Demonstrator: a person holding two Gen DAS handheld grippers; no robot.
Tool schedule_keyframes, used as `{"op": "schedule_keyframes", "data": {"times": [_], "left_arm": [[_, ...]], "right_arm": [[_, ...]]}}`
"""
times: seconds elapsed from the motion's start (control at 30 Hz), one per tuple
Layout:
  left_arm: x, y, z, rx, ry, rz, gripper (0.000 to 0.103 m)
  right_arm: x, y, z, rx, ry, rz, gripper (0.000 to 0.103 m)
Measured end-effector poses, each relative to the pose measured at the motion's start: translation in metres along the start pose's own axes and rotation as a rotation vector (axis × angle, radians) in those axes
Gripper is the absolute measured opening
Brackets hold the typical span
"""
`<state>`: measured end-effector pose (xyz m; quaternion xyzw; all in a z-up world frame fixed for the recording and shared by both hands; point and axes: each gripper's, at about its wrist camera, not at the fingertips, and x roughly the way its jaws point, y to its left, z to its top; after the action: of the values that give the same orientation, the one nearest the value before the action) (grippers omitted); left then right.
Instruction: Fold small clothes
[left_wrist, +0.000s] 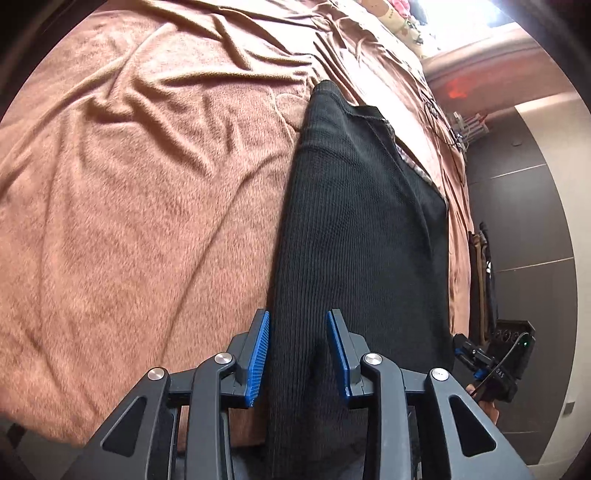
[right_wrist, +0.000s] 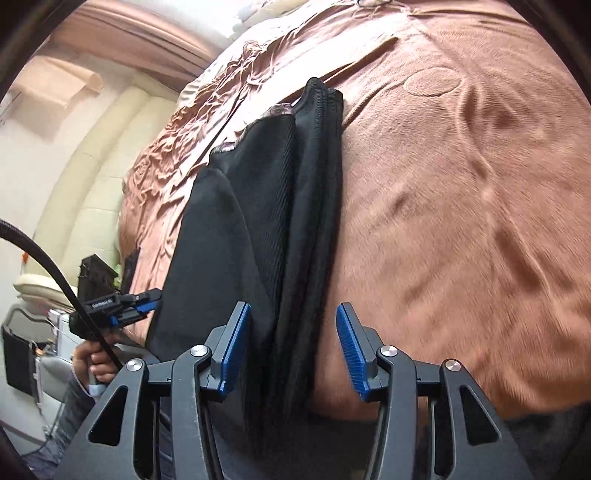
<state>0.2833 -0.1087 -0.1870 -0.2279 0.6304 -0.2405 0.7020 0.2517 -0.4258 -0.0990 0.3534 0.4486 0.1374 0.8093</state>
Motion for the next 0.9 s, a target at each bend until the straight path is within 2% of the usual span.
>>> {"op": "schedule_keyframes", "data": {"times": [0.3,0.63,0.73,0.9], "left_arm": [[0.016,-0.001,0.038,-0.020,-0.009,-0.023,0.032],[0.035,-0.008,0.077,-0.035,-0.016,-0.047,0.032],[0.041,-0.011,0.090,-0.032,-0.013,-0.056,0.033],[0.050,-0.017,0.111,-0.029,-0.012,-0.069,0.032]], "right_arm": [[0.038,-0.020,0.027,0.083,0.021,0.085,0.046],[0.075,-0.024,0.069,0.066,0.044,0.126,0.046],[0.078,-0.025,0.076,0.060,0.046,0.134,0.050],[0.079,-0.027,0.084,0.053,0.038,0.137,0.050]]}}
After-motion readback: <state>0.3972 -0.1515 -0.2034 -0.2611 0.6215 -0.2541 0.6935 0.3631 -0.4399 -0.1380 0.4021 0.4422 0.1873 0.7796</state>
